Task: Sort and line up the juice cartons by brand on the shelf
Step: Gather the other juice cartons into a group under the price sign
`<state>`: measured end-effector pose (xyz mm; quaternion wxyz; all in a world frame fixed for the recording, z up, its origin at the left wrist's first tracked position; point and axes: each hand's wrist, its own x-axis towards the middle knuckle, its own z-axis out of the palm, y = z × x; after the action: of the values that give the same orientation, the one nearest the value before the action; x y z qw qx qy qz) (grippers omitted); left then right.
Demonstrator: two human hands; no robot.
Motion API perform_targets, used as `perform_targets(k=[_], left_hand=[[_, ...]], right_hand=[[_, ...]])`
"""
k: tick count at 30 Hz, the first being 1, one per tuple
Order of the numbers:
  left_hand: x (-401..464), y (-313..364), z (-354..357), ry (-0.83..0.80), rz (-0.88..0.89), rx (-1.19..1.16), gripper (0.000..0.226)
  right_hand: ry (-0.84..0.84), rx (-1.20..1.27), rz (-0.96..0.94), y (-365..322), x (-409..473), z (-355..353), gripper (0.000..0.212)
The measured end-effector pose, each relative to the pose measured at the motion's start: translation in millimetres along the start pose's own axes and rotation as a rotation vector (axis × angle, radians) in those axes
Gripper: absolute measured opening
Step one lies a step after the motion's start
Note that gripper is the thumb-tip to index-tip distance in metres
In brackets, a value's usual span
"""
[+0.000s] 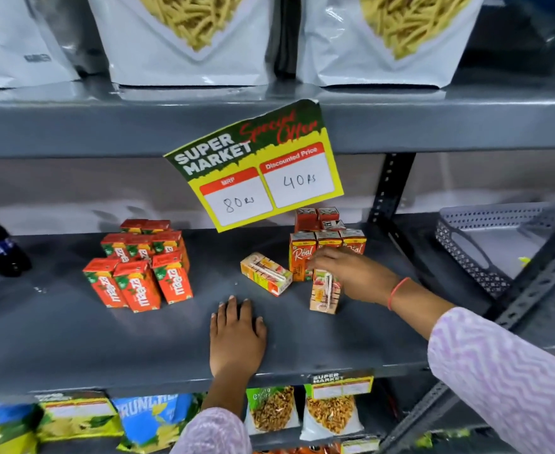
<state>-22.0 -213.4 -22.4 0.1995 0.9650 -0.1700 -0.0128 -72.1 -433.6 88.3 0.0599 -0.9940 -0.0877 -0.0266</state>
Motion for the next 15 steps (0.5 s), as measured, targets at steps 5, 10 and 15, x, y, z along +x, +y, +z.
perform_targets(k=[5, 10, 15], left_hand=[[0, 2, -1, 0.0, -0.006, 0.011, 0.051], [0, 1, -1, -0.005, -0.006, 0.003, 0.051], [1, -1, 0, -0.01, 0.002, 0.009, 0.051]], right_hand=[[-0.155, 0.026, -0.031, -2, 7, -27, 0.052], [-0.251, -0.131, 0.099, -3, 17, -35, 0.048], [-0.267, -0.175, 0.281, -4, 24, -37, 0.036]])
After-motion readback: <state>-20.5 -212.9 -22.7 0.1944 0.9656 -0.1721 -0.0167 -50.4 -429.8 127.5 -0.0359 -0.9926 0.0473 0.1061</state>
